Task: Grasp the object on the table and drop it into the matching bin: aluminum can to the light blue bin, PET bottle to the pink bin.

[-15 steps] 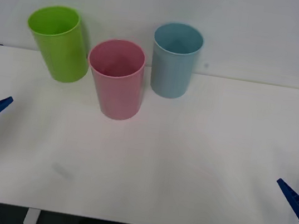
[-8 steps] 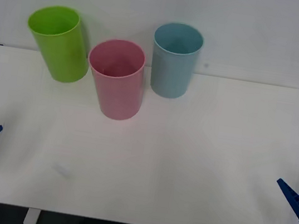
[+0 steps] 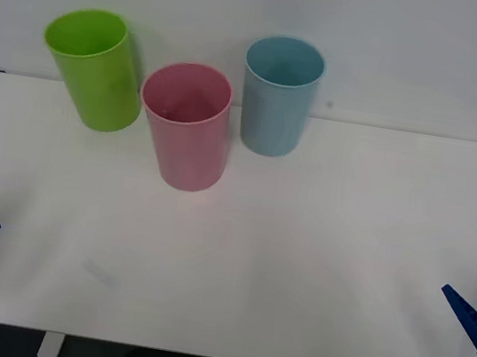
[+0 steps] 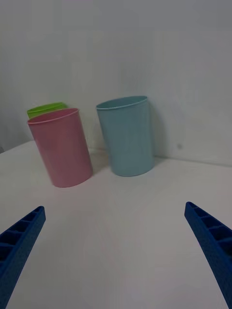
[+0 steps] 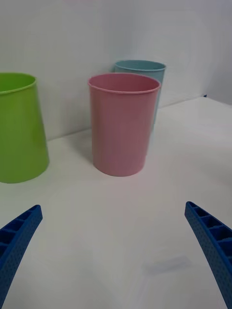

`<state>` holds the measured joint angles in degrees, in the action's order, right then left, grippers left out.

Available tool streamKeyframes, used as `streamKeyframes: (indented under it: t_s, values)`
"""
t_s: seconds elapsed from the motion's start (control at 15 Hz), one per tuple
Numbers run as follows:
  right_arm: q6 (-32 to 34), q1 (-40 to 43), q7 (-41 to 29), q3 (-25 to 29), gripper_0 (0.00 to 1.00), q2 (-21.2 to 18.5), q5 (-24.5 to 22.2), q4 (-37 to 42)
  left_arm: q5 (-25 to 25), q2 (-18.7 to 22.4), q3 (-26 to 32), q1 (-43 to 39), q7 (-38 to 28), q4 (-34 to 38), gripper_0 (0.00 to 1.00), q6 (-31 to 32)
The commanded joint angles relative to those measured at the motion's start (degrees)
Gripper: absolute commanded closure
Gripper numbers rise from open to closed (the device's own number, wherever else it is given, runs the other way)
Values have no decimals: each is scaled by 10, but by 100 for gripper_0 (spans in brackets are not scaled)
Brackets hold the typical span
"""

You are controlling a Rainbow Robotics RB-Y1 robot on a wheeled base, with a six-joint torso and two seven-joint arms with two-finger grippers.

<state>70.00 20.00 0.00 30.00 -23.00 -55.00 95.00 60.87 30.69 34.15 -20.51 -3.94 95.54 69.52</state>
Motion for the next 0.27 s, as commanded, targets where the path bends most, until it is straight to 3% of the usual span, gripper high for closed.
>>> streamKeyframes:
  t_s: [0.07,0.27]
  values:
    - [0,0,0,0,0,0,0,0,-5,1,-5,-1,-5,0,0,-1]
    - [0,0,0,0,0,0,0,0,-5,1,-5,-1,-7,-1,0,-2]
